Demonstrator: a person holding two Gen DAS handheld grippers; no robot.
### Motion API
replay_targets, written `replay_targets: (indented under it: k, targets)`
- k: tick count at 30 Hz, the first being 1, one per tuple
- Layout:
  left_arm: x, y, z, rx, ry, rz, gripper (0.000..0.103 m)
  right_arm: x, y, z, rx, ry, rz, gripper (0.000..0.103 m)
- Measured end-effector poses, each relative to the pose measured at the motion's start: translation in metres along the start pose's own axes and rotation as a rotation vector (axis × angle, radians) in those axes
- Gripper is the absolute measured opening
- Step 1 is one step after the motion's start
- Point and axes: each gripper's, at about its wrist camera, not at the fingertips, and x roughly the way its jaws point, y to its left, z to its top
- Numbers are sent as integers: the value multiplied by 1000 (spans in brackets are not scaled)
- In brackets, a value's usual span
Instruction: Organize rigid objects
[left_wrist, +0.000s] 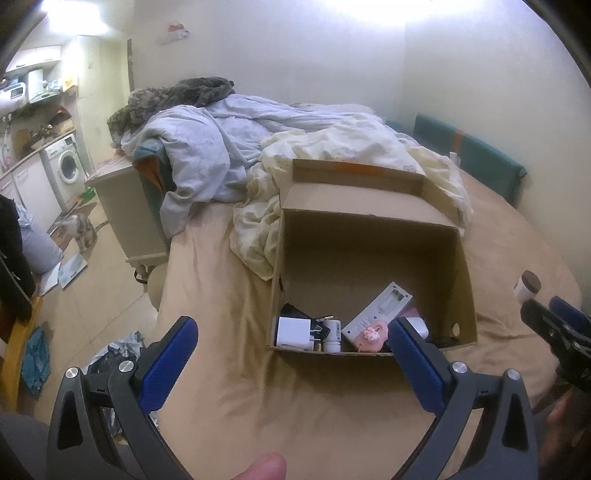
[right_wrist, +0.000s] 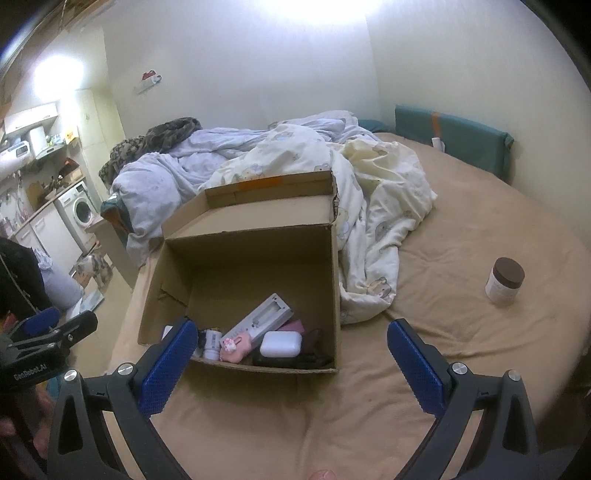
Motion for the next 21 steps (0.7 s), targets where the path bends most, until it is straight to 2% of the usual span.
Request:
replay_targets:
  k: [21]
  targets:
    - [-1, -1, -3, 0, -3, 4, 102, 0, 2, -1, -9, 1, -3, 103]
